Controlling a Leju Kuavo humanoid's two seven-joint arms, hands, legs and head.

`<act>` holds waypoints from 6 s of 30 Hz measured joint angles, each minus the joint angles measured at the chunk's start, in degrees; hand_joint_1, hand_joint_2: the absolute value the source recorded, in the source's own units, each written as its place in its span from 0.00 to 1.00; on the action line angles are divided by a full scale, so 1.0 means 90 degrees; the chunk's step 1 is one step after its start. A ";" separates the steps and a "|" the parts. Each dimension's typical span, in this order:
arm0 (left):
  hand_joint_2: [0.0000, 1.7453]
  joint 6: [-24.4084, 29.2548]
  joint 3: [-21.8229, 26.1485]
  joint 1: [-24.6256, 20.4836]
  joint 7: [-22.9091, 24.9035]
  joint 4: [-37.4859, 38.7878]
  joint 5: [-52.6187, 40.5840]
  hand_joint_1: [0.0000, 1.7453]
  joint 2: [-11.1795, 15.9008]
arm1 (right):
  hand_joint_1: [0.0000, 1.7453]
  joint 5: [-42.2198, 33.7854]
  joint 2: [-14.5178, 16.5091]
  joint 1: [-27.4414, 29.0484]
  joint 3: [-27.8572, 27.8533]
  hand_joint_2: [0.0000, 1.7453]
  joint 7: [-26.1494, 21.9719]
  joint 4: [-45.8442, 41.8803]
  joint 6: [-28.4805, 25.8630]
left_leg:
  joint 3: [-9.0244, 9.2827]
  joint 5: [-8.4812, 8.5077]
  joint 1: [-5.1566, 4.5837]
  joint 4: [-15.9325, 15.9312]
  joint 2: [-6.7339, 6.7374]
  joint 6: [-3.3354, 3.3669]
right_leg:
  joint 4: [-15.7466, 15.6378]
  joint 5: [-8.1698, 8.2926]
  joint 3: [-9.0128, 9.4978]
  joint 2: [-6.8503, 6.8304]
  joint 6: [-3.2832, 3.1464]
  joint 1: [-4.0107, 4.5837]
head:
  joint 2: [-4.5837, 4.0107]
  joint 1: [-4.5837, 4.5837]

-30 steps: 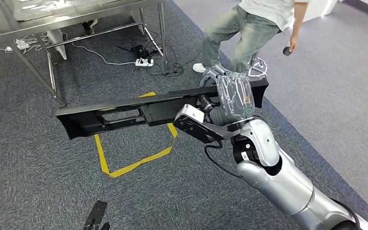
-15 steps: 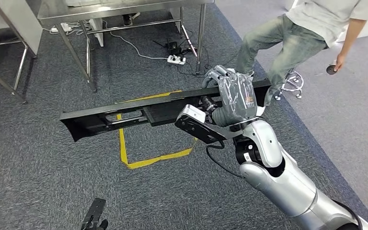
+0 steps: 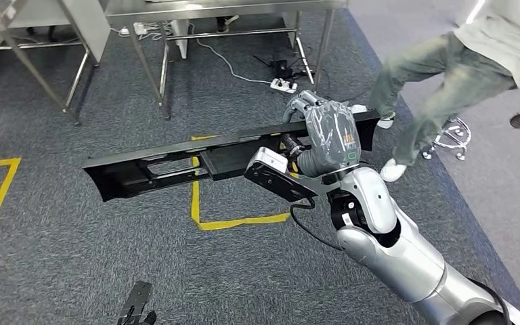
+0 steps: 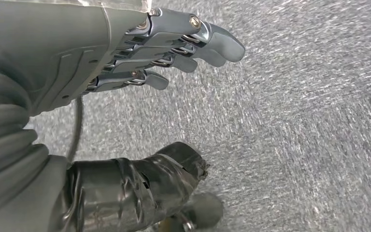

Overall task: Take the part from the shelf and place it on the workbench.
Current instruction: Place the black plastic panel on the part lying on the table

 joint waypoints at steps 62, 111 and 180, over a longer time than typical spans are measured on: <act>1.00 -0.0512 -0.0102 0.0049 0.0124 0.0000 -0.0057 0.00 0.0052 | 1.00 0.1208 -0.0284 0.0280 -0.0421 1.00 0.0570 0.0033 -0.0079 | 0.0051 0.0037 -0.0075 -0.0200 -0.0155 0.0129 | -0.0021 -0.0027 0.0075 0.0516 -0.0042 0.0014 | 0.0000 0.0064; 1.00 -0.0520 -0.0165 0.0093 0.0117 0.0002 -0.0015 0.00 0.0056 | 1.00 0.1335 -0.0835 0.0623 -0.0829 1.00 0.0801 -0.0328 0.0268 | 0.1071 -0.0778 -0.0095 -0.0321 -0.0225 0.0144 | 0.0111 0.0379 -0.0516 0.0518 0.0081 -0.0082 | 0.0000 0.0095; 1.00 -0.0463 -0.0185 0.0036 0.0179 0.0002 0.0041 0.00 0.0101 | 1.00 0.1439 -0.1331 0.0651 -0.1542 1.00 0.0748 -0.0512 0.0220 | -0.0432 -0.1301 -0.0083 0.1379 -0.0201 0.0060 | 0.0015 0.0000 0.0038 0.0566 0.0003 -0.0096 | 0.0000 0.0144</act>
